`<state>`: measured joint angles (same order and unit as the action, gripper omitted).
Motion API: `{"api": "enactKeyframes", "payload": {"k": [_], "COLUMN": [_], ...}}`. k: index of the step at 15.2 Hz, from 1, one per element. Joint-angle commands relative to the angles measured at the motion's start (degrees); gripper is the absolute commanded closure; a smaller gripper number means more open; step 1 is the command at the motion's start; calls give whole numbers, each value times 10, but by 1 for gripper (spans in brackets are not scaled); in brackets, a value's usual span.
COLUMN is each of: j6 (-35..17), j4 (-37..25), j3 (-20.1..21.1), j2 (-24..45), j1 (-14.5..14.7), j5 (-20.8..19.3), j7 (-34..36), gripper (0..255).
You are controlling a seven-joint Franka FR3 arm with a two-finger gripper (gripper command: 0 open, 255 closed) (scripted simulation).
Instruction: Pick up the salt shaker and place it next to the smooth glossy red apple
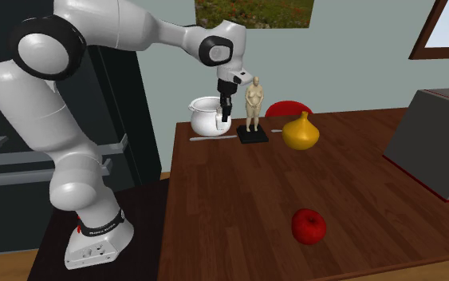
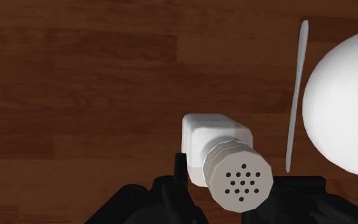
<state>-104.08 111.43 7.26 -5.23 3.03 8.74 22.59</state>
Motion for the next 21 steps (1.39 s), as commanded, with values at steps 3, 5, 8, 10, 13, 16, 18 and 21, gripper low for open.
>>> {"api": "enactKeyframes", "payload": {"k": [3, 5, 8, 10, 13, 16, 18, 21], "j6": [4, 8, 14, 19, 25, 33, 38, 47], "j4": [18, 21, 21, 18, 8, -7, -21, -46], "j3": [-32, -47, -70, -86, -109, -132, -147, -169], "j2": [-14, -17, -18, -16, -9, 4, 15, 36], "j1": [-26, -39, -58, -70, -89, -108, -121, -140], "j5": [-5, -8, -14, -18, -23, -28, -31, -33], "j7": [-57, -84, -124, -151, -191, -231, -258, -298], "gripper": [255, 255, 255, 255, 255, 255, 255, 255]}}
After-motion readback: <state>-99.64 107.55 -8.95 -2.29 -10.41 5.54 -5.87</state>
